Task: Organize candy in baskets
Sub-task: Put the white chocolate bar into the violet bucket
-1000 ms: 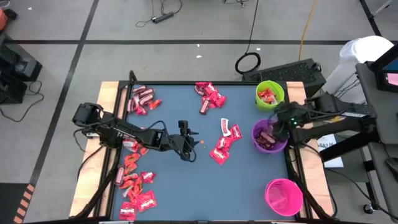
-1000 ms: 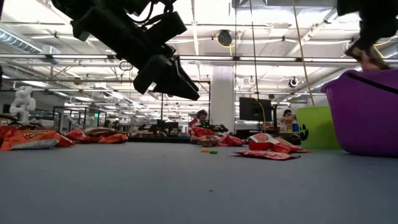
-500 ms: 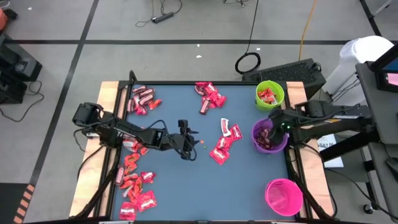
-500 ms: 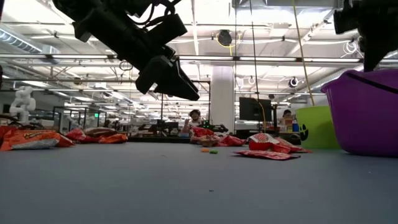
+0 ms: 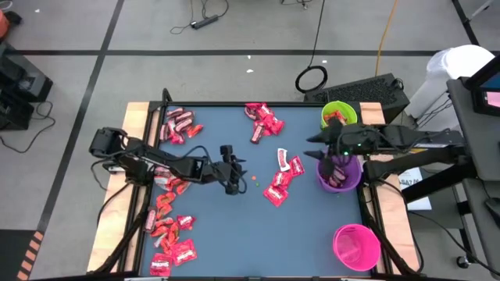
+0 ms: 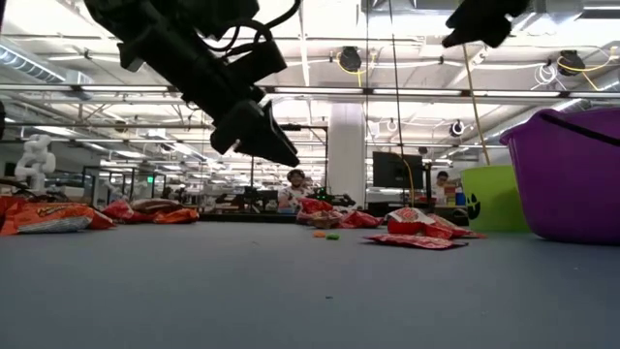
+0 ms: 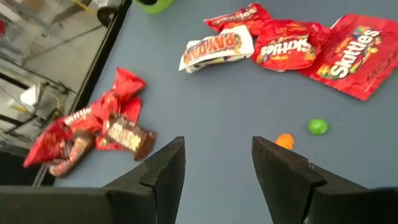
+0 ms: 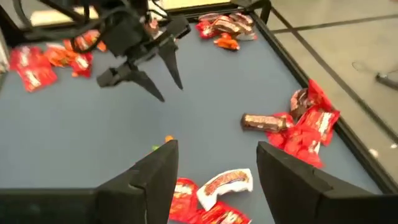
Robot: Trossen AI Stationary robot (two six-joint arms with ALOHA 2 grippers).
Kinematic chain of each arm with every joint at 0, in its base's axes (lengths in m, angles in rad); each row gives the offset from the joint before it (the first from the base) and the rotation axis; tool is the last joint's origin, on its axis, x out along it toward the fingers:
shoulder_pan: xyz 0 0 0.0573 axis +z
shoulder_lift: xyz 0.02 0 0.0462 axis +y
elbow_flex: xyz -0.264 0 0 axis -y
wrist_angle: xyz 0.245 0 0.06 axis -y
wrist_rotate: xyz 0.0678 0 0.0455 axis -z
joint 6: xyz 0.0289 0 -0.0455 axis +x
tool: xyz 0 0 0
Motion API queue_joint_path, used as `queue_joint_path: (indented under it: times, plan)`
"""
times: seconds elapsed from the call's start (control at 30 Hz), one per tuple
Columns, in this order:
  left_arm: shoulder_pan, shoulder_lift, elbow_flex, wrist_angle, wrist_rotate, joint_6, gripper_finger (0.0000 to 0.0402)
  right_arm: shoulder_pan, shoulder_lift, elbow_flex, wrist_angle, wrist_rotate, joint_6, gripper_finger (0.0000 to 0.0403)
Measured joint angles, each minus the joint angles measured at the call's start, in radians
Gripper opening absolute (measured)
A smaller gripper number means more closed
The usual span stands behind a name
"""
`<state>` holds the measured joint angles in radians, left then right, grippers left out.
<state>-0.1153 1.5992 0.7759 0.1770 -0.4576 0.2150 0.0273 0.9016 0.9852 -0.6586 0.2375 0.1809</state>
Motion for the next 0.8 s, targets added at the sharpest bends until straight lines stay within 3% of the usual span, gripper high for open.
queue_joint_path:
  times: [0.23, 0.47, 0.63, 0.8]
  plan:
    - [0.059, -0.103, -0.110, 0.038, 0.050, -0.063, 0.0192, -0.003, 0.149, -0.031, 0.042, 0.002, -0.074, 0.0205]
    - [0.123, -0.118, -0.187, 0.133, 0.103, -0.106, 0.0192, -0.048, 0.334, -0.033, 0.065, 0.003, -0.090, 0.0205]
    - [0.140, -0.117, -0.213, 0.137, 0.116, -0.111, 0.0192, -0.092, 0.472, -0.033, 0.054, -0.002, -0.010, 0.0205]
    - [0.140, -0.117, -0.213, 0.145, 0.116, -0.132, 0.0192, -0.128, 0.608, -0.033, 0.054, -0.048, 0.170, 0.0205]
